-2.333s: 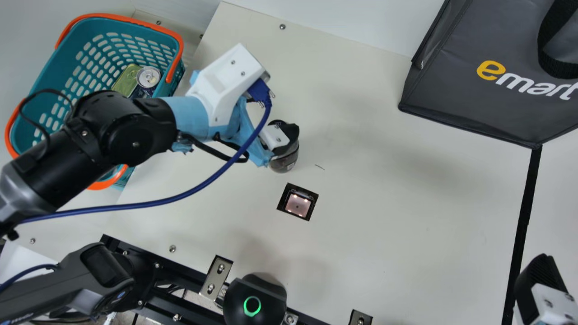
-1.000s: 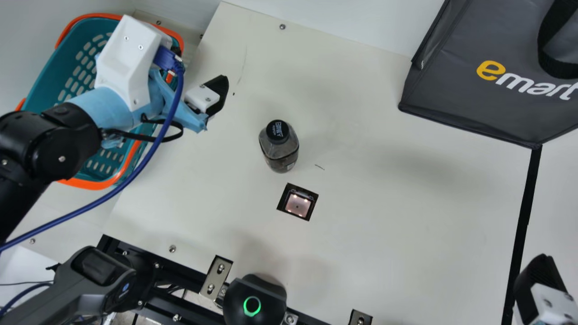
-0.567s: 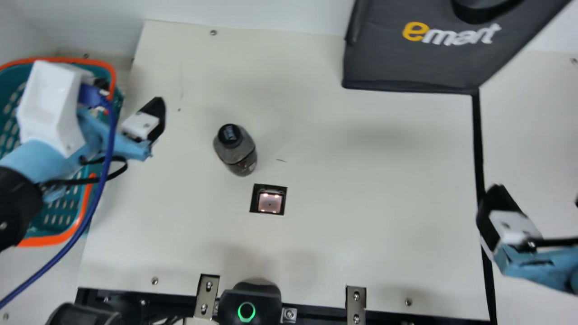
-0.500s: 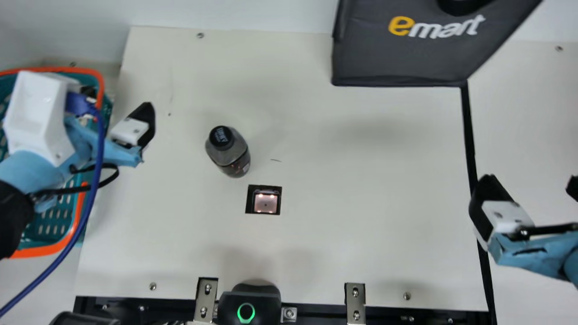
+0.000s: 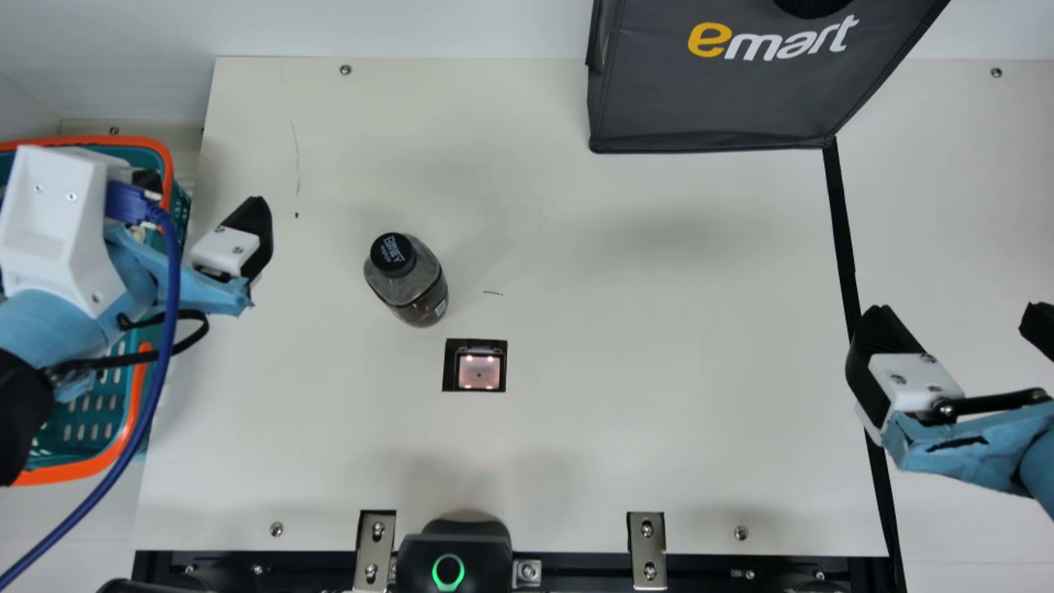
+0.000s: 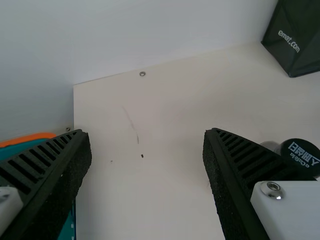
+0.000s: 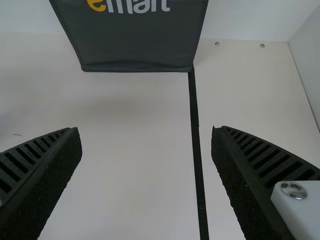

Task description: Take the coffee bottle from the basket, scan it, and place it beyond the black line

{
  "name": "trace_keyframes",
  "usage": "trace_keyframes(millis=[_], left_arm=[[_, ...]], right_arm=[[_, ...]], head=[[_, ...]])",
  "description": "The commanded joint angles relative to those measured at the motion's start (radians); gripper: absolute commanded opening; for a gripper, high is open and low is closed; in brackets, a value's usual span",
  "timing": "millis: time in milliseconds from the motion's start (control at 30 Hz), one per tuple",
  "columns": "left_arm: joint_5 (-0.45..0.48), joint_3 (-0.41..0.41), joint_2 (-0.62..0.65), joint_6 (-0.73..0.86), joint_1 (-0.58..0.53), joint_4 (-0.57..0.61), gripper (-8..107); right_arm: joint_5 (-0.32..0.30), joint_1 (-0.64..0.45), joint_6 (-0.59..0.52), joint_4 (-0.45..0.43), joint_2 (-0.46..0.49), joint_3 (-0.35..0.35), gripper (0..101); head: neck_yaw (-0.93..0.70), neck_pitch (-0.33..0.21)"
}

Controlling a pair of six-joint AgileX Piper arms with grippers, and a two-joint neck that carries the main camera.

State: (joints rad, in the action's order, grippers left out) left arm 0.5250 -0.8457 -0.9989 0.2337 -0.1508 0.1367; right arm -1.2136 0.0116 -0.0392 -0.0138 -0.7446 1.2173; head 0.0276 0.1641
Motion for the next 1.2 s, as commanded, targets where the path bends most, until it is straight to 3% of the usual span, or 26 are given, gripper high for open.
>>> trace_keyframes(millis=[0,567,1167], left_arm=[[0.004,-0.003,0.002,-0.002,-0.007,0.003,90],[0.039,0.006,0.023,-0.043,-0.115,0.003,90],[0.047,-0.001,-0.015,-0.277,-0.285,-0.178,90]], right_arm=[[0.0,0.0,0.0,0.0,0.0,0.0,91],[-0.001,0.0,0.0,0.0,0.0,0.0,91],[-0.001,0.0,0.0,0.0,0.0,0.0,91]], head=[[0.0,-0.026],[0.0,-0.026],[0.0,-0.026]])
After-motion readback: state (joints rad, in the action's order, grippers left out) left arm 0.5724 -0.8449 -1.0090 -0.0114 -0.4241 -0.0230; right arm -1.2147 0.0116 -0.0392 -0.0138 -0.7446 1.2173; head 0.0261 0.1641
